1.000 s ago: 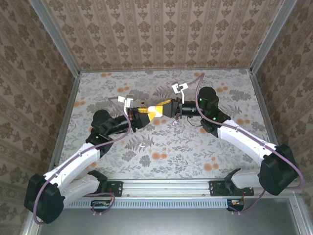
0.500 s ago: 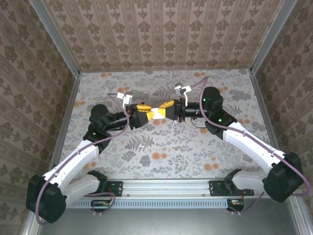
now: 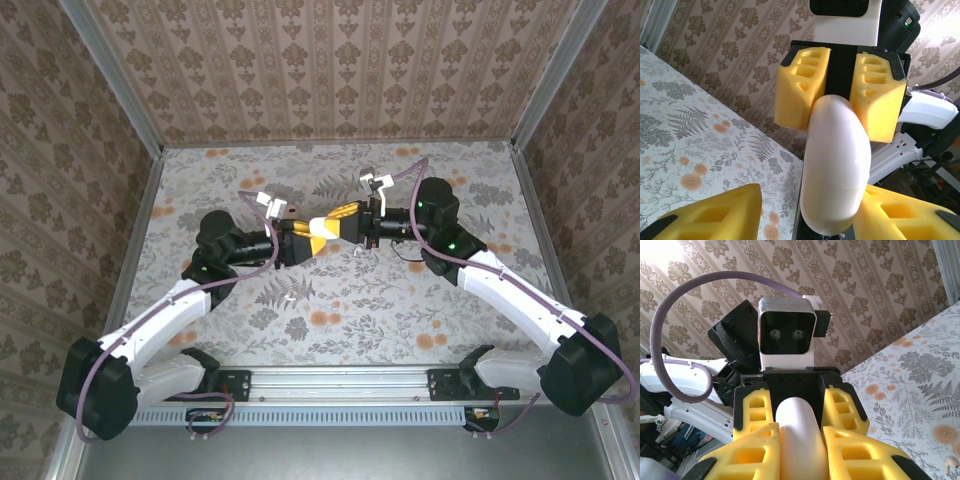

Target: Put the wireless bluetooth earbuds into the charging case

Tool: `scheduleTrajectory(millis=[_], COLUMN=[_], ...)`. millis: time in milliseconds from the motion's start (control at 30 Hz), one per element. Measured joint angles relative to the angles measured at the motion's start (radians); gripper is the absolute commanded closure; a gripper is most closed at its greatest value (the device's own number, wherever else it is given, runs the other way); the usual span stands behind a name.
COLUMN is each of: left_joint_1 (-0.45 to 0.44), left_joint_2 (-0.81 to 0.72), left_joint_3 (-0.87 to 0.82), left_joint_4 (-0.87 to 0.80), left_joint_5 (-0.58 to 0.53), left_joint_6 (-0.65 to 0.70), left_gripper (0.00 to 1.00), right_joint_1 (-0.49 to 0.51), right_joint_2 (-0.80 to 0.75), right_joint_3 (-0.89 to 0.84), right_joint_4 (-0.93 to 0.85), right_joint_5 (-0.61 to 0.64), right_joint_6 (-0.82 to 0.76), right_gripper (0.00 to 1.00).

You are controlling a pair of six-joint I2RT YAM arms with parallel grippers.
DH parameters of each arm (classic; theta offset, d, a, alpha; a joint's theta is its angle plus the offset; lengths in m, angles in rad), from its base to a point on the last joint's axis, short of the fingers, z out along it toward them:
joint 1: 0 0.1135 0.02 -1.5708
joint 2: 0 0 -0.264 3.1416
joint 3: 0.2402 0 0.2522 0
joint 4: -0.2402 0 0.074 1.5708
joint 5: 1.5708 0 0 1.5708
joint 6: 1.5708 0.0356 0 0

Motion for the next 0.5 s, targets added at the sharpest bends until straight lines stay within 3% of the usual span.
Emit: scheduleTrajectory(millis=[167,500], left_joint_1=[0.0,-0.005], left_joint_2=[0.0,0.0], left_joint_3=[0.004,0.006], left_joint_4=[0.012,0.035], left_joint_5=[-0.001,0.003], left_joint_6=[0.01,0.03], left_gripper=[0.58,0.99], right_joint_1=[0.0,-0.002], right_joint_2=[0.0,-0.01], right_joint_3=[-0.005,-0.027], right_joint_4=[0.004,0.019], right_joint_5=[0.0,0.0], right_joint_6=[0.0,0.001], right_gripper=[0.97,0.96])
